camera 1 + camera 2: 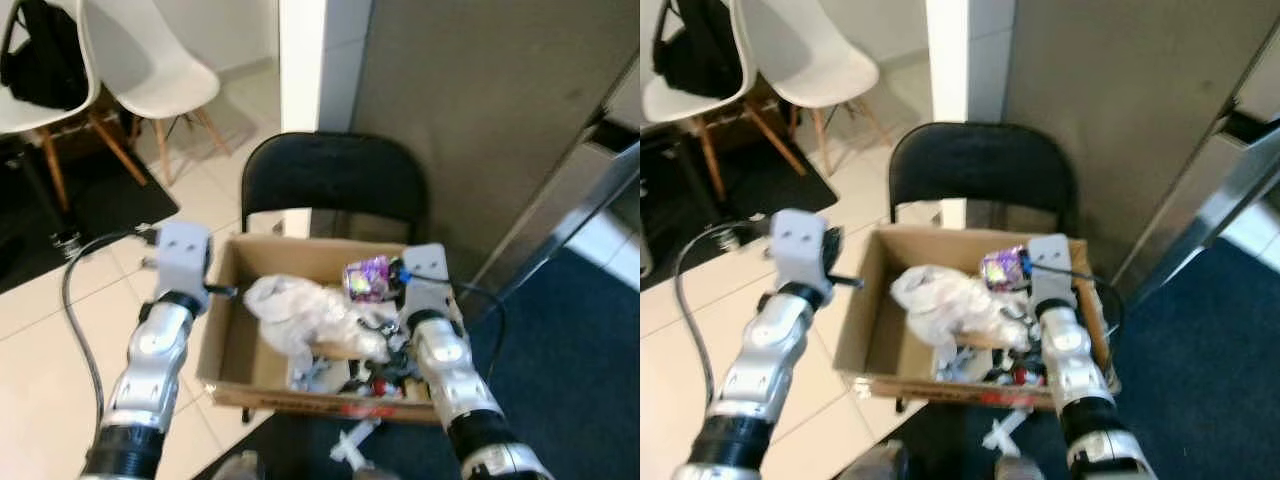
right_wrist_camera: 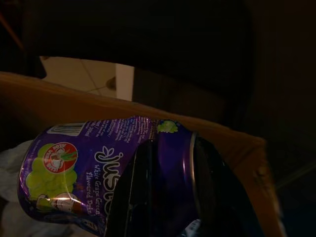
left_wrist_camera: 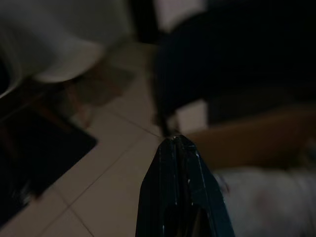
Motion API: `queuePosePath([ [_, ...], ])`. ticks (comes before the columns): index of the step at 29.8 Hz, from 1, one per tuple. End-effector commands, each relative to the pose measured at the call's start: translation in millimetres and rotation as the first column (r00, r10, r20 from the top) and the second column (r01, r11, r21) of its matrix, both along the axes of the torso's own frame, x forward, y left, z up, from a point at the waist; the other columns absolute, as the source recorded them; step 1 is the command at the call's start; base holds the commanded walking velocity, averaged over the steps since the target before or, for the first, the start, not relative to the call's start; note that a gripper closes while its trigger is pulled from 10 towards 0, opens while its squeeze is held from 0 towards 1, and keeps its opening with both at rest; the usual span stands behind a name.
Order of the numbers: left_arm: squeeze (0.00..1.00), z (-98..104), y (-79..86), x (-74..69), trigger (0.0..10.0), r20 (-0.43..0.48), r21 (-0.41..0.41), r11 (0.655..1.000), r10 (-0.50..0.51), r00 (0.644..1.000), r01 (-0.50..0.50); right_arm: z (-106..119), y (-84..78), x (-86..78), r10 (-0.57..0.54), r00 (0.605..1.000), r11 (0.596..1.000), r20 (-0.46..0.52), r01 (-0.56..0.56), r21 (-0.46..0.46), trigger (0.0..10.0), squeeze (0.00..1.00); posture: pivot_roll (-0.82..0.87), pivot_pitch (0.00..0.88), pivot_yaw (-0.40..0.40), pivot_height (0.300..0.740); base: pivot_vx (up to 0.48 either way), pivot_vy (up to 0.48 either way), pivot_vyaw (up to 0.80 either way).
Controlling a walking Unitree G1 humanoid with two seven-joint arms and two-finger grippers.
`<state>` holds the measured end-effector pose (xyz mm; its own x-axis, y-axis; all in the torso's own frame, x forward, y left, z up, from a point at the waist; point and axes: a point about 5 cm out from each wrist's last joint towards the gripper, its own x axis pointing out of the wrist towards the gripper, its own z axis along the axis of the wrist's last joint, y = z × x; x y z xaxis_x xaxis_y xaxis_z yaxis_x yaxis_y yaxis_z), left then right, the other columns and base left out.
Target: Picking trash to rubbish bin
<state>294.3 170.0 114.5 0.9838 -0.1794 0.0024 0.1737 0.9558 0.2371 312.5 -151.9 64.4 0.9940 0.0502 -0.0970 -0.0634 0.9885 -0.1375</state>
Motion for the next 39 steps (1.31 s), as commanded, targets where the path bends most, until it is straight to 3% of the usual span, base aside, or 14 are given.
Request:
queuePosePath([
  [1,0.0,-5,-11.1,-4.8,10.0,-0.032,0.055,0.991,-0.124,0.992,0.125,-3,-1.5,-0.6,0.004,1.0,1.0,-0.019,-0.004,0.002,10.0,0.0,0.09,0.037,0.006,0.74,0.0,0.0,0.0],
  [2,0.0,-9,-16.9,-8.5,10.0,-0.073,0.092,0.97,-0.218,0.973,0.225,-5,-1.6,0.3,0.013,0.999,1.0,-0.04,-0.013,-0.015,10.0,0.0,0.09,0.031,0.003,0.74,0.0,0.0,0.0],
  [5,0.0,-12,-19.6,-13.7,10.0,-0.103,0.12,0.945,-0.292,0.951,0.304,-13,-4.8,0.2,0.016,0.995,0.997,-0.098,-0.023,-0.074,10.0,0.0,0.09,0.031,0.003,0.74,0.0,0.0,0.0],
  [18,0.0,-17,-22.0,-23.7,10.0,-0.153,0.081,0.914,-0.382,0.911,0.397,-31,-13.1,-4.4,0.029,0.969,0.991,-0.244,-0.06,-0.118,10.0,0.0,0.09,0.015,-0.004,0.74,0.0,0.0,0.0],
  [19,0.0,-17,-22.2,-23.2,10.0,-0.151,0.085,0.914,-0.382,0.912,0.397,-31,-12.7,-4.4,0.031,0.969,0.992,-0.245,-0.061,-0.114,10.0,0.59,0.09,0.013,-0.005,0.74,0.0,0.0,0.0],
  [20,0.0,-16,-22.4,-22.7,10.0,-0.147,0.085,0.915,-0.38,0.913,0.395,-31,-11.5,-4.2,0.036,0.968,0.993,-0.247,-0.063,-0.103,10.0,1.0,0.09,0.013,-0.005,0.74,0.0,0.0,0.0],
  [24,0.0,-14,-20.4,-20.7,10.0,-0.13,0.096,0.925,-0.356,0.926,0.369,-30,-10.6,-2.6,0.019,0.969,0.994,-0.246,-0.046,-0.104,10.0,1.0,0.09,0.006,-0.009,0.74,0.0,0.0,0.0],
  [25,0.0,-13,-16.8,-17.1,10.0,-0.122,0.096,0.943,-0.306,0.944,0.318,-27,-10.1,-0.9,0.014,0.974,0.996,-0.226,-0.034,-0.081,10.0,0.11,0.09,0.006,-0.009,0.74,0.0,0.0,0.0],
  [27,0.0,-13,-14.2,-14.6,10.0,-0.117,0.095,0.955,-0.27,0.956,0.281,-24,-9.7,0.2,0.012,0.977,0.998,-0.212,-0.026,-0.063,10.0,0.11,0.09,0.006,-0.009,0.74,0.0,0.0,0.0],
  [28,0.0,-10,-9.3,-10.4,10.0,-0.091,0.066,0.977,-0.196,0.976,0.202,-19,-9.6,2.3,0.005,0.985,0.999,-0.174,-0.012,-0.038,10.0,0.0,0.09,0.009,-0.005,0.74,0.0,0.0,0.0],
  [29,0.0,-10,-9.3,-10.4,10.0,-0.091,0.066,0.977,-0.196,0.976,0.202,-19,-9.6,2.3,0.005,0.985,0.999,-0.174,-0.012,-0.038,10.0,0.0,0.09,0.009,-0.005,0.74,0.0,0.0,0.0],
  [31,0.0,-7,-0.1,-4.9,10.0,-0.054,-0.012,0.998,-0.056,0.997,0.055,-9,-9.7,5.3,-0.007,0.994,1.0,-0.106,0.008,0.01,10.0,0.0,0.09,0.012,-0.005,0.74,0.0,0.0,0.0],
  [34,0.0,-6,9.3,-2.6,10.0,-0.047,-0.096,0.992,0.074,0.996,-0.078,-3,-9.0,6.9,-0.006,0.998,0.998,-0.064,0.011,0.07,10.0,0.0,0.09,0.013,-0.006,0.74,0.0,0.0,0.0],
  [39,0.0,-8,14.0,-3.4,10.0,-0.055,-0.126,0.982,0.135,0.989,-0.141,0,-6.6,7.1,0.016,0.999,0.995,-0.048,-0.011,0.099,10.0,0.0,0.09,0.018,-0.01,0.74,0.0,0.0,0.0],
])
